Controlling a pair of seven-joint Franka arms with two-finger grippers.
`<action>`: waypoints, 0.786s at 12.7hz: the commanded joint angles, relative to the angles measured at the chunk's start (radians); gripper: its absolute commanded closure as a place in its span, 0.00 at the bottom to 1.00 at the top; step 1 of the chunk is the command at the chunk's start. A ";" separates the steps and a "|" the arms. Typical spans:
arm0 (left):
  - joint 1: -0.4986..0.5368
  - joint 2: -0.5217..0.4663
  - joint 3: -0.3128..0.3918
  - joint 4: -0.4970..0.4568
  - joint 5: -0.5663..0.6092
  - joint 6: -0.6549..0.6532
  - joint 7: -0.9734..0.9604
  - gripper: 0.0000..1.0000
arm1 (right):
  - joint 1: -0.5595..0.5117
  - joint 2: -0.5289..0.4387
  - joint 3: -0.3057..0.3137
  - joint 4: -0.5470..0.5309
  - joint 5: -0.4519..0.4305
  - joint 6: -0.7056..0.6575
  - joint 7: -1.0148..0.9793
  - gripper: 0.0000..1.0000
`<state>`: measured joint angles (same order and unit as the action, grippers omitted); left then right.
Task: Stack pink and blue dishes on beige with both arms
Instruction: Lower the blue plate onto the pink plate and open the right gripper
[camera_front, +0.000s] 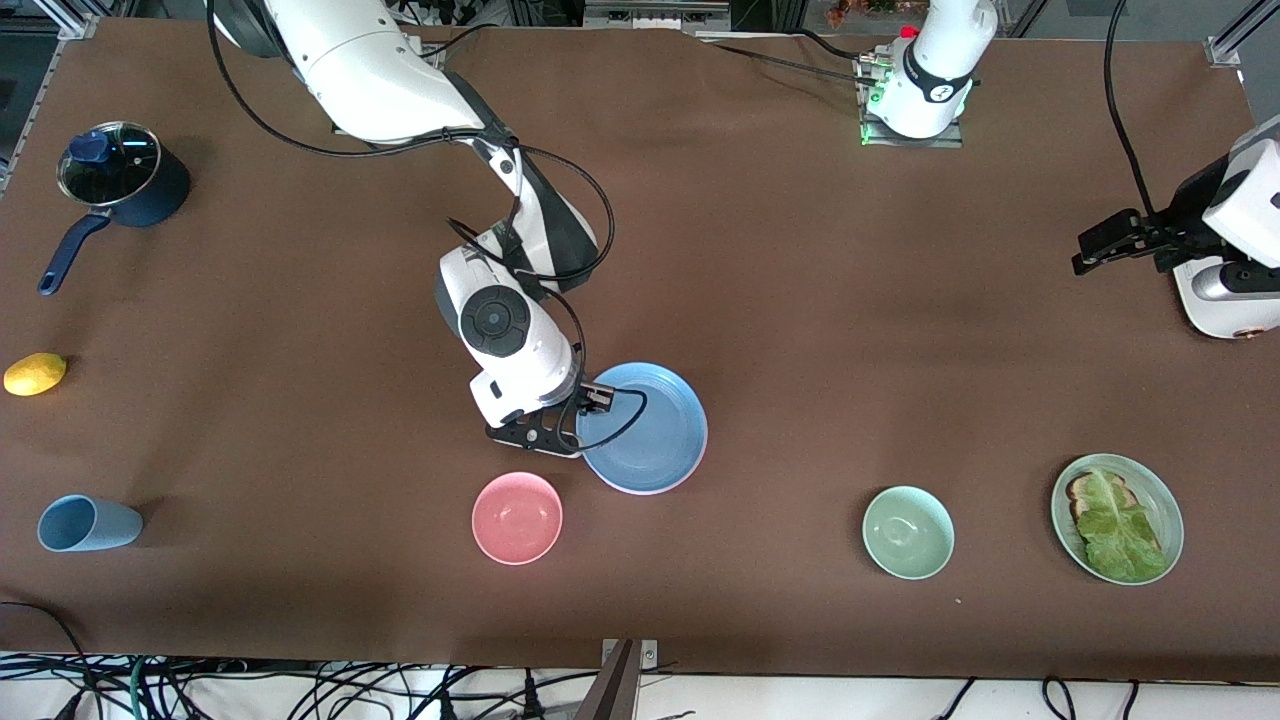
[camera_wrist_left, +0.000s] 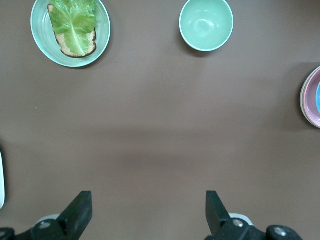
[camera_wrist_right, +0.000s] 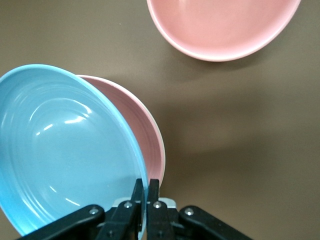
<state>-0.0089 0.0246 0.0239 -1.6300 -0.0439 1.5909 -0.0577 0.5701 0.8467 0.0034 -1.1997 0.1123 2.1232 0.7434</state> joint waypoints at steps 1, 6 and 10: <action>-0.010 0.017 0.001 0.035 0.025 -0.019 0.013 0.00 | 0.005 0.020 -0.006 0.029 0.023 0.007 0.008 1.00; -0.005 0.017 0.001 0.039 0.025 -0.019 0.012 0.00 | 0.008 0.041 -0.006 0.020 0.033 0.031 0.004 1.00; 0.001 0.034 0.002 0.042 0.025 -0.019 0.012 0.00 | 0.008 0.043 -0.006 0.009 0.036 0.032 0.005 1.00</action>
<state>-0.0116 0.0270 0.0240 -1.6246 -0.0438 1.5909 -0.0577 0.5714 0.8828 0.0025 -1.1998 0.1243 2.1487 0.7439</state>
